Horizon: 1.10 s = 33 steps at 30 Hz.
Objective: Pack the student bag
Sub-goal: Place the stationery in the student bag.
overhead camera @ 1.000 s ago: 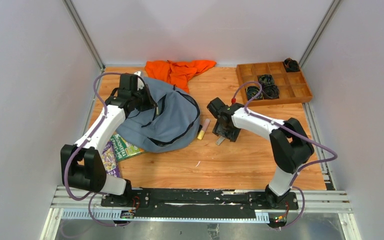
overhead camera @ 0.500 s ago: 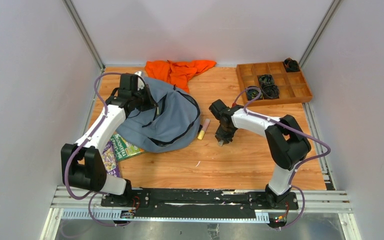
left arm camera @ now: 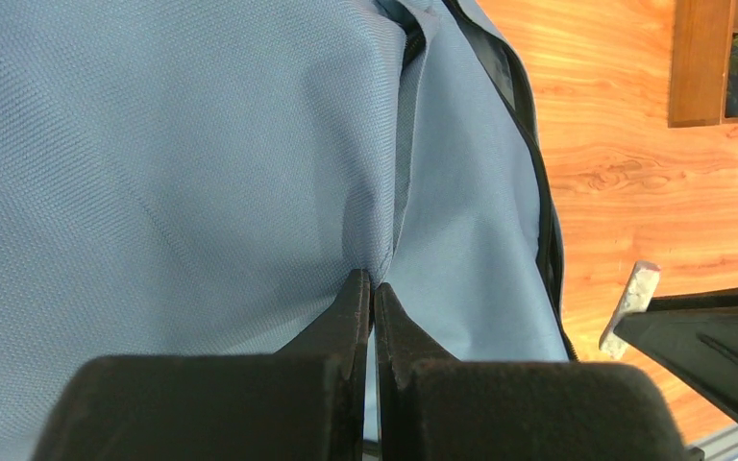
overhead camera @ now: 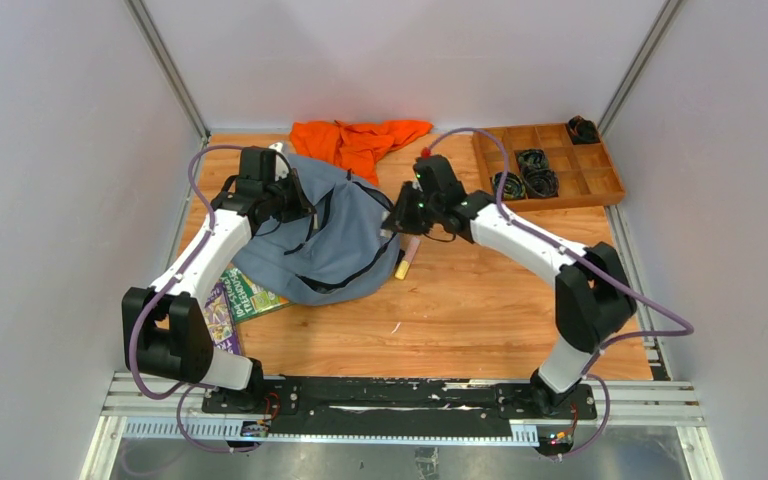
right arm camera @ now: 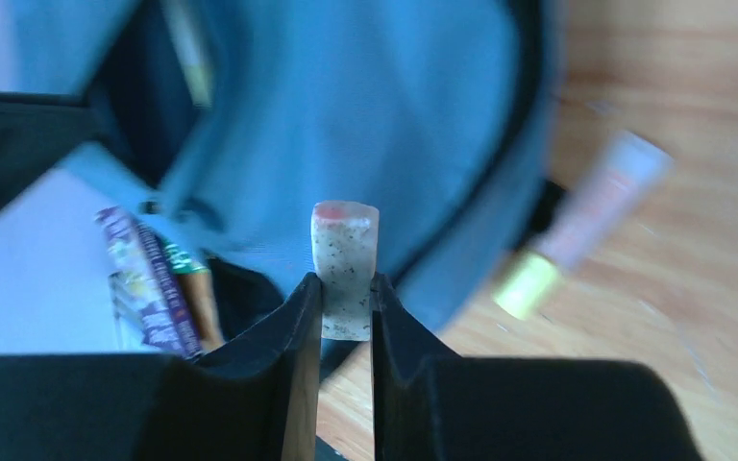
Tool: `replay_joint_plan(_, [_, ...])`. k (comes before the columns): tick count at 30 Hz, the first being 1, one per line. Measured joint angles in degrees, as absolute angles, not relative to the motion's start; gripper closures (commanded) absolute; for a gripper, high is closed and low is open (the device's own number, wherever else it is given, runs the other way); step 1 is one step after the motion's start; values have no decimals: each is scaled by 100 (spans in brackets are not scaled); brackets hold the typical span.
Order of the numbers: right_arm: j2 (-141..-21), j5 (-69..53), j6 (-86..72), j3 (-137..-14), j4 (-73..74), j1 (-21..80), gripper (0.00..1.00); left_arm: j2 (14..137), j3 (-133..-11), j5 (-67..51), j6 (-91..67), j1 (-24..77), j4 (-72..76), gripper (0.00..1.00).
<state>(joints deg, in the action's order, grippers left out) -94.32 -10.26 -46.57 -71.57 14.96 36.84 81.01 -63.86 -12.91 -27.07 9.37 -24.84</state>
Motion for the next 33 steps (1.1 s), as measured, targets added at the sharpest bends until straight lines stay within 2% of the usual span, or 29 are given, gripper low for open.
replay_joint_plan(10, [-11286,-2687,-4104,-9135,738,4106,75,8093,-6281,-1446,-2832,869,-2355,100])
replay_joint_plan(20, [-12436,-3050,-4080,-10490,882,4222,74,8088,-6281,-1564,-2858,808,-2338,100])
replay_joint_plan(25, [-12943,-3039,-4154,-11159,910,4222,68,8047,-6281,-1573,-2853,794,-2335,100])
replay_joint_plan(27, [-13172,-3002,-4193,-11410,908,4222,60,8009,-6281,-1586,-2851,792,-2342,100])
replay_joint_plan(30, [-13592,-2932,-4215,-11952,1017,4222,36,7961,-6281,-1584,-2851,781,-2338,100])
replay_joint_plan(33, [-13839,-2834,-4163,-12337,1227,4222,27,7922,-6281,-1553,-2851,735,-2327,100])
